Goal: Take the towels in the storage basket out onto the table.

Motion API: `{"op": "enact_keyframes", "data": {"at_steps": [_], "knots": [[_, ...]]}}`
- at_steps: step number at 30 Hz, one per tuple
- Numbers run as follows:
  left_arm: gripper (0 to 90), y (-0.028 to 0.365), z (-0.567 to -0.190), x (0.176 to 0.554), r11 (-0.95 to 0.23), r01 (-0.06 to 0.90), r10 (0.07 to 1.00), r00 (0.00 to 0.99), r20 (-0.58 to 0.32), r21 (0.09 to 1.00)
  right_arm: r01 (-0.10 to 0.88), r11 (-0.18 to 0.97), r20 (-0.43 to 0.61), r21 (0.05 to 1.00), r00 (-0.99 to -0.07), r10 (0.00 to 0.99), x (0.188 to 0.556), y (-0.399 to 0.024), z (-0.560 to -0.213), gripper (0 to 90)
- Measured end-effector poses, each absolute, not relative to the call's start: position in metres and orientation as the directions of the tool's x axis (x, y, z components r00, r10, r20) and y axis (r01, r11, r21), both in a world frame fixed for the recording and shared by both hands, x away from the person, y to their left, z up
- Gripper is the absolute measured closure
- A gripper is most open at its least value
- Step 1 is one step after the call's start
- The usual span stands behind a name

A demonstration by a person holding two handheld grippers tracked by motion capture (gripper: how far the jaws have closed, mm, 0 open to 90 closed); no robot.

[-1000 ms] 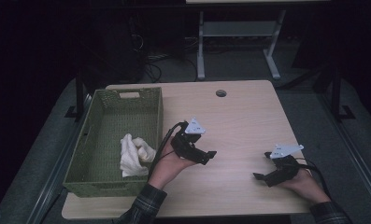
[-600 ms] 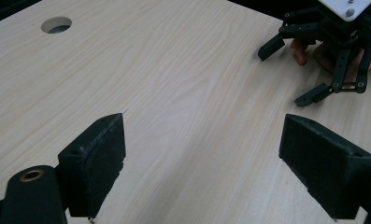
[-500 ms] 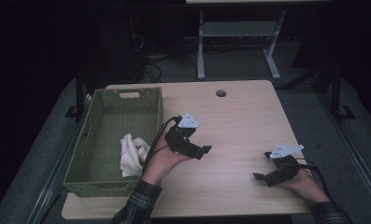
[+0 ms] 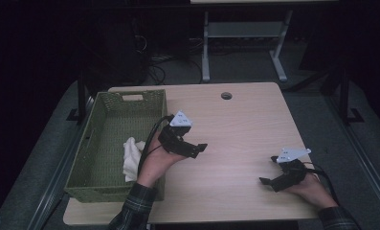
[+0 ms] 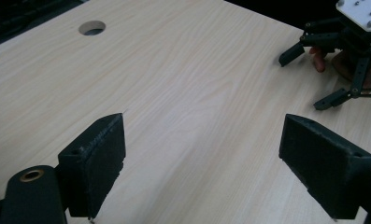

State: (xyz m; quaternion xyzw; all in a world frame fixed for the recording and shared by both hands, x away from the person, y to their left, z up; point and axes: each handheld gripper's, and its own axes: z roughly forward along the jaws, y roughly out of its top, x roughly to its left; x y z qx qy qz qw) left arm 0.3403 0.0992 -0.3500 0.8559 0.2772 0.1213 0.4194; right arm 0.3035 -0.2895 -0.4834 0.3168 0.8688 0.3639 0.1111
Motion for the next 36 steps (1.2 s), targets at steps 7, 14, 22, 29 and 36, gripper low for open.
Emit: {"op": "enact_keyframes", "data": {"at_steps": [7, 14, 22, 29, 36], "knots": [[14.1, 0.113, -0.345, 0.34, -0.469, 0.385, 0.603, 0.797, -0.031, 0.795, 0.469, 0.535, 0.037, 0.703, -0.775, 0.631, 0.304, -0.289, -0.483, 1.5], [14.1, 0.129, -0.342, 0.34, -0.455, 0.392, 0.624, 0.781, -0.027, 0.799, 0.469, 0.534, 0.037, 0.703, -0.775, 0.631, 0.304, -0.289, -0.483, 1.5], [14.2, 0.151, -0.339, 0.34, -0.435, 0.41, 0.664, 0.748, -0.023, 0.802, 0.469, 0.534, 0.037, 0.703, -0.775, 0.631, 0.304, -0.289, -0.483, 1.5], [14.1, 0.17, -0.339, 0.34, -0.423, 0.428, 0.692, 0.721, -0.019, 0.799, 0.469, 0.534, 0.037, 0.703, -0.775, 0.631, 0.304, -0.289, -0.483, 1.5], [14.1, 0.185, -0.339, 0.34, -0.417, 0.438, 0.709, 0.705, -0.017, 0.796, 0.469, 0.534, 0.037, 0.703, -0.775, 0.631, 0.304, -0.289, -0.483, 1.5]]}}
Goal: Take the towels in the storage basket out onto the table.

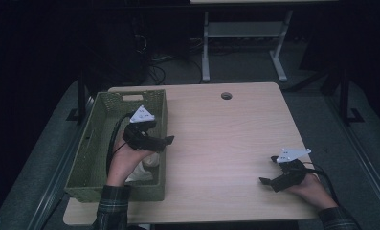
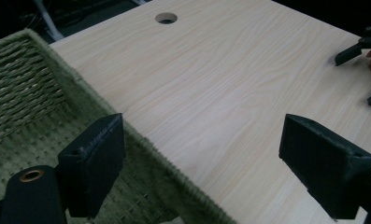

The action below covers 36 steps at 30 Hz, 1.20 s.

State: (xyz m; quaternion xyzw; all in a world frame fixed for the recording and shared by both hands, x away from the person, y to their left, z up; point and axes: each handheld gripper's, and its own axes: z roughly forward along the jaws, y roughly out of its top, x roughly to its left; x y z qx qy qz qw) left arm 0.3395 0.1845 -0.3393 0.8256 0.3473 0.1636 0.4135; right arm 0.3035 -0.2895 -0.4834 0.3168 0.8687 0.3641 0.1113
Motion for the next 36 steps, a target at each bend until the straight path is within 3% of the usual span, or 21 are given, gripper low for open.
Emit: {"op": "enact_keyframes", "data": {"at_steps": [36], "knots": [[14.7, 0.25, -0.377, 0.345, -0.405, 0.561, 0.801, 0.599, -0.016, 0.722, 0.469, 0.535, 0.037, 0.703, -0.775, 0.631, 0.304, -0.29, -0.483, 1.5]]}}
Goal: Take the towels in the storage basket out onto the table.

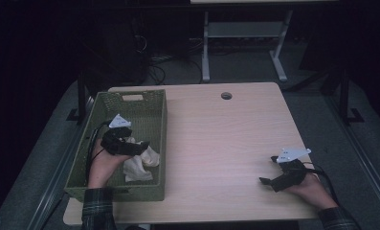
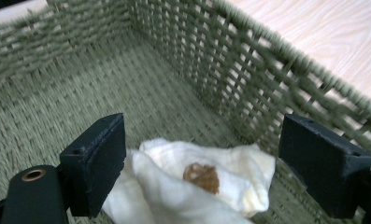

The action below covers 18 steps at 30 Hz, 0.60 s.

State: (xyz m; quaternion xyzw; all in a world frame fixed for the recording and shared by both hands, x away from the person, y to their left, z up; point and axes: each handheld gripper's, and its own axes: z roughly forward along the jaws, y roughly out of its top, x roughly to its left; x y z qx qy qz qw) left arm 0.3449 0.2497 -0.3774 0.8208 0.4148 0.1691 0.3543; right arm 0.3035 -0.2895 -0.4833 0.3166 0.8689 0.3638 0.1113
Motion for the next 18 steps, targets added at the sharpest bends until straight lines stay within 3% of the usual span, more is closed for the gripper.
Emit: {"op": "enact_keyframes", "data": {"at_steps": [9, 18], "knots": [[14.7, 0.25, -0.393, 0.346, -0.434, 0.615, 0.8, 0.6, -0.032, 0.658, 0.469, 0.535, 0.037, 0.703, -0.775, 0.631, 0.304, -0.29, -0.483, 1.5], [14.6, 0.244, -0.413, 0.35, -0.494, 0.685, 0.788, 0.613, -0.056, 0.536, 0.467, 0.535, 0.036, 0.704, -0.776, 0.63, 0.303, -0.289, -0.483, 1.5]]}}
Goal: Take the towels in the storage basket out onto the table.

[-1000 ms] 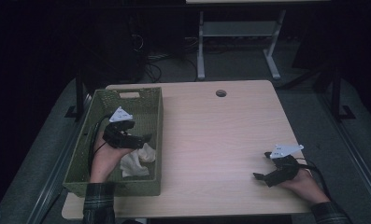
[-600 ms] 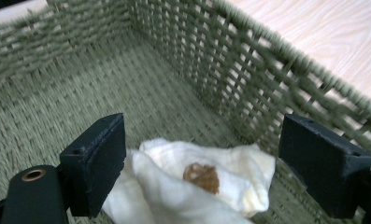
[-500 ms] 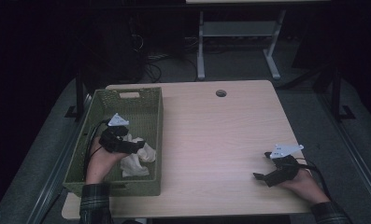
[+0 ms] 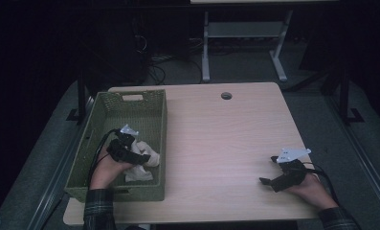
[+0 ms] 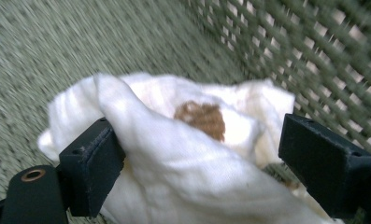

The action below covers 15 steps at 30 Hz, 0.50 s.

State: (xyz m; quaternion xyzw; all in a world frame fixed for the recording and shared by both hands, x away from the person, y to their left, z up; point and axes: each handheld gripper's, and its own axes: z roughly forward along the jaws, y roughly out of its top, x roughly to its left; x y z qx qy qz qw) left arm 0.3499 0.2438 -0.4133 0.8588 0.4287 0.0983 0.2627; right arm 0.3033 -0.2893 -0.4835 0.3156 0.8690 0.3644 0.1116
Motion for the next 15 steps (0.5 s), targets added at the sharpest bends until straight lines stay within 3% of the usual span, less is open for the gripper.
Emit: {"op": "enact_keyframes", "data": {"at_steps": [12, 15], "knots": [[15.4, 0.233, -0.427, 0.352, -0.559, 0.717, 0.787, 0.618, -0.007, 0.417, 0.467, 0.535, 0.036, 0.704, -0.775, 0.631, 0.303, -0.289, -0.484, 1.5], [19.1, 0.232, -0.428, 0.353, -0.571, 0.72, 0.783, 0.621, 0.0, 0.394, 0.468, 0.534, 0.037, 0.704, -0.775, 0.631, 0.303, -0.289, -0.484, 1.5]]}}
